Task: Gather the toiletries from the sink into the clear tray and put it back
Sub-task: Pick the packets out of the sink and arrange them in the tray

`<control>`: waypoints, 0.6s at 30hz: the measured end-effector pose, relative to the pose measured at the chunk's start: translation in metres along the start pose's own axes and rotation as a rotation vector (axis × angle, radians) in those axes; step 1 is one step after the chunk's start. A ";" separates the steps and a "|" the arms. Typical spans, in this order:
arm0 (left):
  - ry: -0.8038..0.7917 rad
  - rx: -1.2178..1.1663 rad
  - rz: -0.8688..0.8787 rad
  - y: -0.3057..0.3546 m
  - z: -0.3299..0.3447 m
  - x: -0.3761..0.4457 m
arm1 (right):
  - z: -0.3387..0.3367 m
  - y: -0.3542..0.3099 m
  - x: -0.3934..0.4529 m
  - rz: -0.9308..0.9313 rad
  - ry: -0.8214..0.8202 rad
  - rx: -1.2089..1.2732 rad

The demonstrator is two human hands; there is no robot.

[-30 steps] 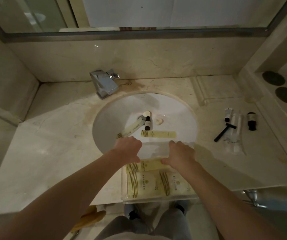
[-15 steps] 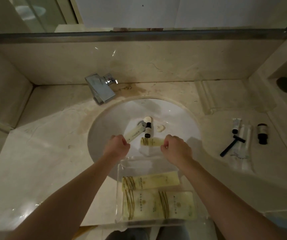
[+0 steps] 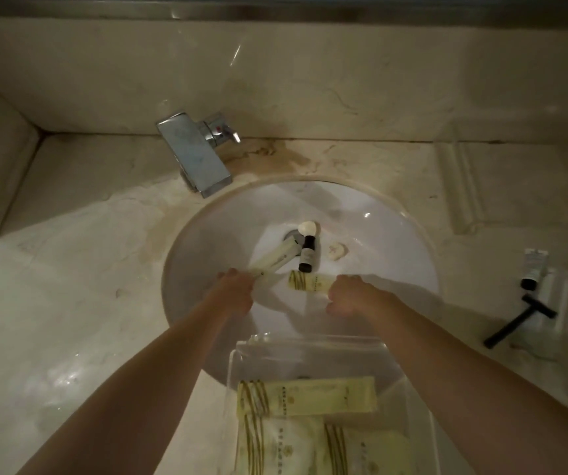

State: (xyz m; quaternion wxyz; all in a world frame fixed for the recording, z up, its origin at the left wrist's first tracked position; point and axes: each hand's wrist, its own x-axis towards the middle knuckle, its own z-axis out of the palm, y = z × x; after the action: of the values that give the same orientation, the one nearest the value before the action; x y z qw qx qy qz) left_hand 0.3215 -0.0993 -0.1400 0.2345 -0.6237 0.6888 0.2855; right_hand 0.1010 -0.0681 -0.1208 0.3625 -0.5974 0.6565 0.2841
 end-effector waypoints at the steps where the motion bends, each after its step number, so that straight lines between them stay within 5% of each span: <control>1: 0.039 -0.010 -0.005 -0.003 0.004 0.002 | 0.002 0.001 0.001 0.014 0.027 0.014; 7: 0.204 0.020 -0.016 0.000 0.012 0.012 | 0.007 0.002 0.011 0.017 0.105 0.027; 13: 0.174 0.004 -0.033 0.012 0.006 0.016 | 0.006 0.004 0.013 -0.028 0.138 -0.125; 18: 0.204 -0.055 0.012 0.017 -0.004 0.006 | -0.003 0.003 0.006 -0.054 0.192 0.013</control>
State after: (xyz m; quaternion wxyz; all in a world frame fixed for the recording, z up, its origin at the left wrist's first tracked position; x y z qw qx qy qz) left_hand 0.3039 -0.1052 -0.1396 0.1444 -0.6517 0.7046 0.2408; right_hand 0.0972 -0.0736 -0.1240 0.3094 -0.6372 0.6735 0.2115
